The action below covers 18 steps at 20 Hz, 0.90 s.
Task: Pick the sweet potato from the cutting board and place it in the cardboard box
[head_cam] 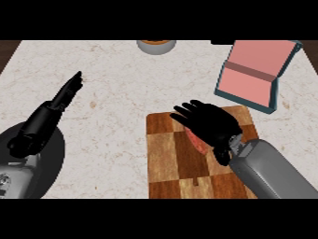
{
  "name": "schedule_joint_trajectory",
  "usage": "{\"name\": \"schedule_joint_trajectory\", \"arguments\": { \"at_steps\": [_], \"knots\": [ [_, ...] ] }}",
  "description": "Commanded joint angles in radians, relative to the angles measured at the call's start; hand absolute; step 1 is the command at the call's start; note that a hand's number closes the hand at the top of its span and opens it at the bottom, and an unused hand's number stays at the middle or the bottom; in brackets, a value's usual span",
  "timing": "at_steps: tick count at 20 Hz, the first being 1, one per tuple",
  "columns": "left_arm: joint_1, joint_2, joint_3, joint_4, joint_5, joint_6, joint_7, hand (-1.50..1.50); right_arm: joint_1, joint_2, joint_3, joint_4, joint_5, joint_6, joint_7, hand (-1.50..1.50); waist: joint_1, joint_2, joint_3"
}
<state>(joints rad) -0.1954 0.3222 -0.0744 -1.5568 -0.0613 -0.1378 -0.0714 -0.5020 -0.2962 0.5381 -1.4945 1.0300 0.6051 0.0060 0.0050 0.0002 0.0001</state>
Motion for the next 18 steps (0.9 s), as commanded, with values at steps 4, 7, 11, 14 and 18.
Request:
{"name": "schedule_joint_trajectory", "arguments": {
  "at_steps": [4,7,11,14,18],
  "knots": [
    [-0.005,-0.019,0.033,-0.041,-0.013,-0.041,0.058,0.00,0.027,0.005,-0.051,0.025,0.057,-0.009,-0.111,-1.50,-0.003,-0.001,0.000],
    [0.010,-0.027,0.061,0.053,-0.039,-0.048,-0.088,0.00,-0.009,0.077,-0.053,0.106,0.095,-0.019,-0.105,-1.50,-0.001,0.000,0.000],
    [0.013,-0.032,0.080,-0.003,-0.035,-0.060,-0.026,0.00,0.104,0.076,-0.011,0.052,0.156,-0.035,-0.088,-1.50,-0.005,-0.001,0.000],
    [-0.031,-0.027,0.096,0.081,-0.046,-0.082,-0.060,0.00,0.015,0.070,-0.080,0.181,0.186,-0.084,-0.137,-1.50,-0.003,0.001,0.000],
    [-0.068,-0.073,0.079,0.042,-0.054,-0.070,0.028,0.00,0.027,0.118,-0.088,0.291,0.242,-0.192,-0.155,-1.50,-0.002,0.001,0.000]
  ]
}}
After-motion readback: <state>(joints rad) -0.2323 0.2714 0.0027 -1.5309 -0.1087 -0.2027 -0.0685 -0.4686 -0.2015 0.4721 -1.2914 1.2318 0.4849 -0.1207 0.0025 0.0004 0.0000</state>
